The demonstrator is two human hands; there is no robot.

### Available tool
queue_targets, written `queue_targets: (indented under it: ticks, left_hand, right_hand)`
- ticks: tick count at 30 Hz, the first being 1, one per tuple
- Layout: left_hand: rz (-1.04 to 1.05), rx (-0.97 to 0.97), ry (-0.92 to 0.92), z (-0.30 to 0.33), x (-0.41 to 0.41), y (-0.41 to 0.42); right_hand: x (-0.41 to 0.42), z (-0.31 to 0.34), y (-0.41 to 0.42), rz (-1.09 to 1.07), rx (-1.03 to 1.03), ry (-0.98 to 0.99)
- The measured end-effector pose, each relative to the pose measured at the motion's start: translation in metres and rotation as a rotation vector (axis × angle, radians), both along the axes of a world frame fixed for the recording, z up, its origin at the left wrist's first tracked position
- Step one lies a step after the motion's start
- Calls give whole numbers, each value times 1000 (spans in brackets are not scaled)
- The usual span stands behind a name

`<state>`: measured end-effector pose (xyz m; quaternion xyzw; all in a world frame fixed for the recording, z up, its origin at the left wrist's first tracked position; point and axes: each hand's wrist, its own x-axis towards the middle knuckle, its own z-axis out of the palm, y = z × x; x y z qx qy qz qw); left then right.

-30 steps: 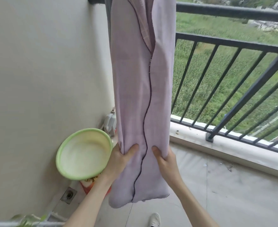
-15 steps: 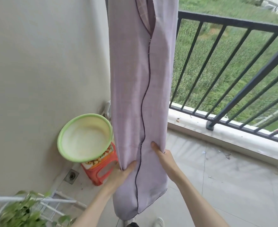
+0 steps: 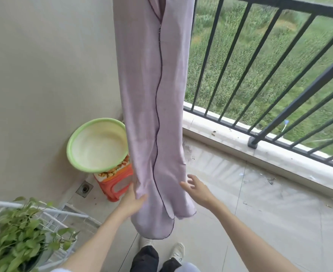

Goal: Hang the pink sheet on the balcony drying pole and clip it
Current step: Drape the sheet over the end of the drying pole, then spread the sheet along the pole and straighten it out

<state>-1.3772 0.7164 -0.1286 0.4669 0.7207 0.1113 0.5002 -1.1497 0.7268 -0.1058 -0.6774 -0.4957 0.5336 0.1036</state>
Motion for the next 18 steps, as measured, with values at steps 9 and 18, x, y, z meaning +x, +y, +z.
queue_targets:
  ticks: [9, 18]
  left_hand:
    - [-91, 548, 80, 104, 22, 89]
    - [-99, 1097, 8, 295, 58, 229]
  right_hand:
    - [14, 127, 87, 344, 651, -351]
    - [12, 313, 202, 395, 1281, -564]
